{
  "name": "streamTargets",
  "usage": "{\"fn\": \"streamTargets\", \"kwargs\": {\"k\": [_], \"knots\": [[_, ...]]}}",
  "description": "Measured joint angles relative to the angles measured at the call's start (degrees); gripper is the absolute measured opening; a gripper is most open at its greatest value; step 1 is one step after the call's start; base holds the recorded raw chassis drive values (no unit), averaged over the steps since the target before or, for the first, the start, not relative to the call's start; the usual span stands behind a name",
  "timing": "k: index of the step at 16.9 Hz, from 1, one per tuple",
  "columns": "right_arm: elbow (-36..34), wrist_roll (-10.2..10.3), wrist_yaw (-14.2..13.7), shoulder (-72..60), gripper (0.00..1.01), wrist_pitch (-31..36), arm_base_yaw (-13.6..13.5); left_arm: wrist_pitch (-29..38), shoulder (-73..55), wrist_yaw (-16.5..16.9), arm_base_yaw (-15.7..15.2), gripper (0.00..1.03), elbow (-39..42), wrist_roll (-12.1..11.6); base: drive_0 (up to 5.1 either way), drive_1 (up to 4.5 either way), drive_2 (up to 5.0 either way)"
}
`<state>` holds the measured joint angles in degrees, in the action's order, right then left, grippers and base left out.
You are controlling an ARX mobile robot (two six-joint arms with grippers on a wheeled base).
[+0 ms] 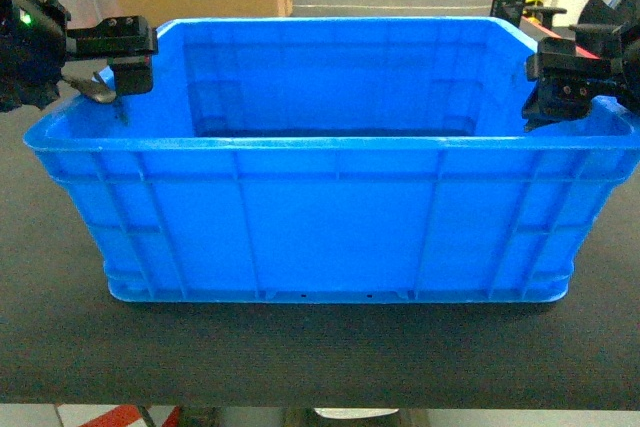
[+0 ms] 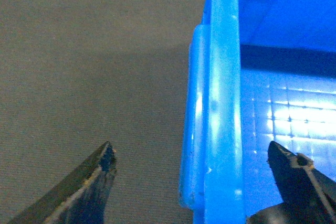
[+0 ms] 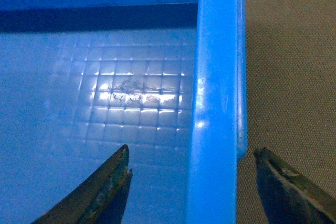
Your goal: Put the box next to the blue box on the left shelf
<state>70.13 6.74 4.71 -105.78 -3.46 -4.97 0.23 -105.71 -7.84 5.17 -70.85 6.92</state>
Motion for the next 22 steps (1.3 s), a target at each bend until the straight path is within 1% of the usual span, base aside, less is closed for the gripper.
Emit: {"fn": "streamTargets", "kwargs": {"k": [1,3,4,5,6,7,8,10,11,14,17,22], "knots": [[0.1,-0.2,0.0,0.0,0.60,-0.1,-0.3,-0.9,-0.3,0.3,0.4,0.76,-0.2,0.3,0.0,0.00,0.0],[0.5,-0.3,-1.1,0.0,0.40,-0.4,-0.3,-2.2,-0.8,0.9,0.9,0.56,-0.8,0.4,0.0,0.00,0.0],[0.5,-0.3,-1.5,0.0,0.31,-0.4,-0.2,-2.8,-0.9,0.9,1.0,0.47,-1.0,0.6,0.0,0.00,0.0],[0.5,-0.3,-2.1,0.0,0.22,-0.6,-0.3,-3.1,-1.0,0.1,1.1,0.37,-1.1,0.6,0.0,0.00,0.0],[0.5,0.1,-2.7,0.0,0.20,-0.5,-0.3,-3.3,-1.0,0.0,1.1,0.30,-1.2,0.9,0.0,0.00,0.0],[0.5,0.5,-3.0,0.0,0.19,-0.4,-0.3,-3.5,-1.0,-0.1,1.0,0.24,-1.3,1.7,0.0,0.00,0.0],[0.5,0.7,-3.1,0.0,0.19,-0.3,-0.3,-3.4,-1.0,-0.6,1.1,0.22,-1.3,1.2,0.0,0.00,0.0],[0.3,1.2,-3.1,0.0,0.19,1.1,-0.5,-1.7,-0.7,-1.7,1.4,0.21,-0.6,0.3,0.0,0.00,0.0],[-0.4,1.4,-3.3,0.2,0.19,2.3,-0.6,0.0,-0.2,-2.4,1.7,0.21,0.6,0.2,0.0,0.00,0.0],[-3.2,1.7,-3.8,2.7,0.18,5.1,-0.7,4.0,1.9,-2.8,2.0,0.21,4.2,0.2,0.0,0.00,0.0],[-6.7,1.9,-4.5,7.8,0.18,7.7,-0.8,7.7,7.6,-3.8,2.9,0.21,8.4,0.1,0.0,0.00,0.0],[-9.0,1.8,-5.3,12.2,0.17,10.3,-1.1,12.1,12.2,-5.4,3.5,0.21,10.9,-1.2,0.0,0.00,0.0]]}}
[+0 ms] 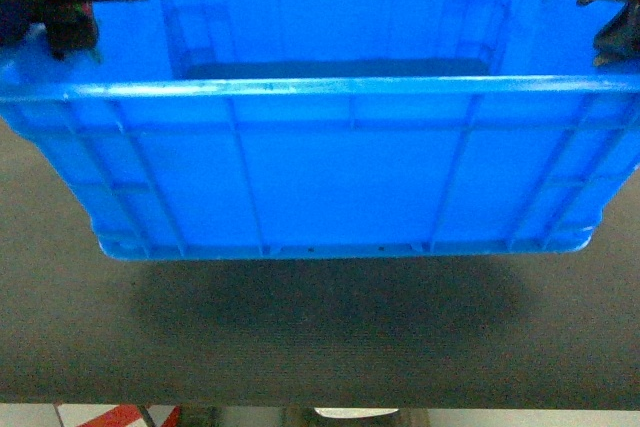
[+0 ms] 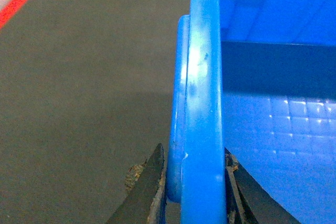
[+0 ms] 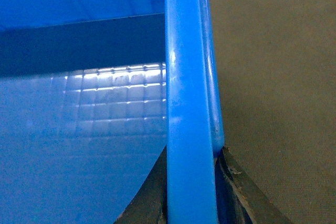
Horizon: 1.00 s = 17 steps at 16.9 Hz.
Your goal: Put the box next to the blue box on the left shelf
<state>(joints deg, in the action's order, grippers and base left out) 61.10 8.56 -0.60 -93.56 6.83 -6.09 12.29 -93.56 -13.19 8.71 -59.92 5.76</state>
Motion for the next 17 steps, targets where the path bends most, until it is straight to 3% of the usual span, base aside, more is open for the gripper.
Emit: {"fn": "streamTargets", "kwargs": {"k": [3,5,12,17], "knots": [[-5.3,0.0,-1.8,6.6,0.16,4.1,-0.7,9.9,6.5,-2.2,1.2,0.20,5.6,-3.0,0.0,0.00,0.0],[-11.2,0.2,-2.5,13.7,0.16,6.0,-1.0,11.8,13.7,-3.1,2.0,0.20,11.1,-4.2,0.0,0.00,0.0],[-14.6,-0.2,-2.8,21.6,0.16,5.4,-1.1,11.3,20.5,-2.6,1.9,0.20,14.5,-3.8,0.0,0.00,0.0],[-17.7,-1.3,-5.2,27.5,0.16,6.9,-1.4,11.8,23.4,-2.6,2.8,0.20,17.0,-3.1,0.0,0.00,0.0]]}}
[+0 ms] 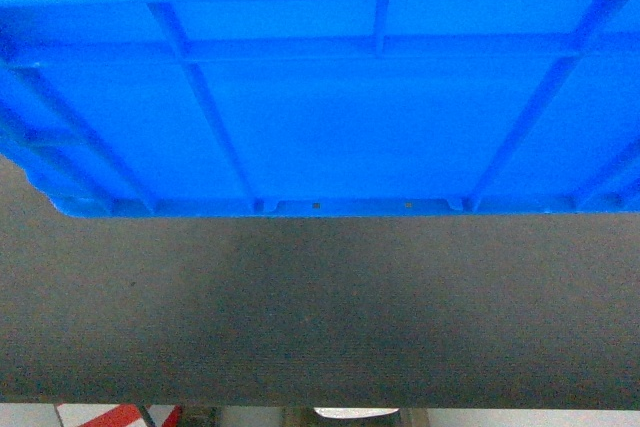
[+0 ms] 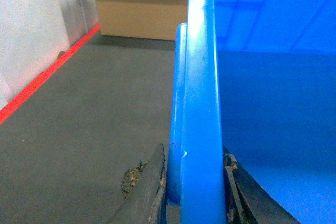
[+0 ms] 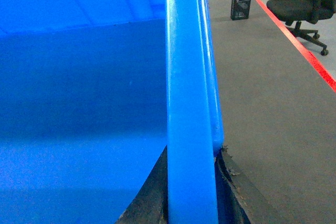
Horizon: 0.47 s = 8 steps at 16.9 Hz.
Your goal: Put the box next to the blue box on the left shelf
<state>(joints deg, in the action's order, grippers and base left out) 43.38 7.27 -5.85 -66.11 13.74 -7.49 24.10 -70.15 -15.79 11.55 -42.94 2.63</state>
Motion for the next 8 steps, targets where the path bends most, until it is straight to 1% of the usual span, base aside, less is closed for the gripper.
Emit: {"fn": "streamTargets", "kwargs": {"k": [1,7,8], "knots": [[0.0,-0.3,-0.1,0.4,0.16,0.0,0.0,0.0,0.1,0.0,0.0,0.20,0.0,0.3,0.0,0.00,0.0],[0.0,-0.5,-0.1,0.4,0.16,0.0,0.0,0.0,0.2,0.0,0.0,0.20,0.0,0.3,0.0,0.00,0.0],[0.0,-0.5,-0.1,0.4,0.16,0.0,0.0,-0.1,0.2,0.0,0.0,0.20,0.0,0.3,-1.2,-1.24,-1.2]]}}
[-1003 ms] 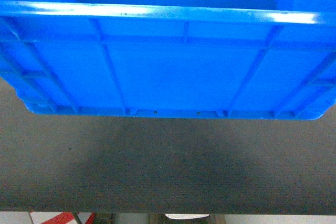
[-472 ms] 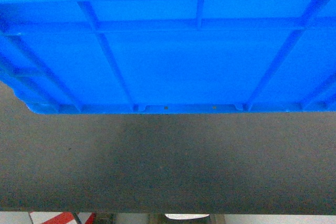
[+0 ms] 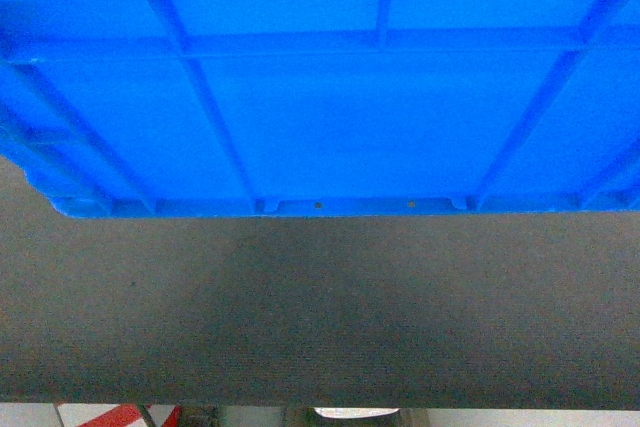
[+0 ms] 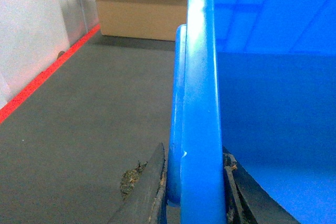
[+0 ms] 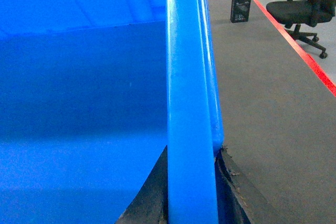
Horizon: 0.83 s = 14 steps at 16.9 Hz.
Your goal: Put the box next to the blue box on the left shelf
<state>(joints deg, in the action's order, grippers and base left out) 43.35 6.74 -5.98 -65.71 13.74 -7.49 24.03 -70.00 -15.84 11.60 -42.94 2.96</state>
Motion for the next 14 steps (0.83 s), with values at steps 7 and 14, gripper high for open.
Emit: {"fn": "streamTargets", "kwargs": {"k": [7,14], "knots": [[0.0,-0.2,0.0,0.0,0.16,0.0,0.0,0.0,0.0,0.0,0.0,0.20,0.0,0.0,-1.7,-1.71,-1.7],[0.0,-0.3,0.0,0.0,0.16,0.0,0.0,0.0,0.0,0.0,0.0,0.20,0.0,-0.2,-1.6,-1.57,-1.6]]}}
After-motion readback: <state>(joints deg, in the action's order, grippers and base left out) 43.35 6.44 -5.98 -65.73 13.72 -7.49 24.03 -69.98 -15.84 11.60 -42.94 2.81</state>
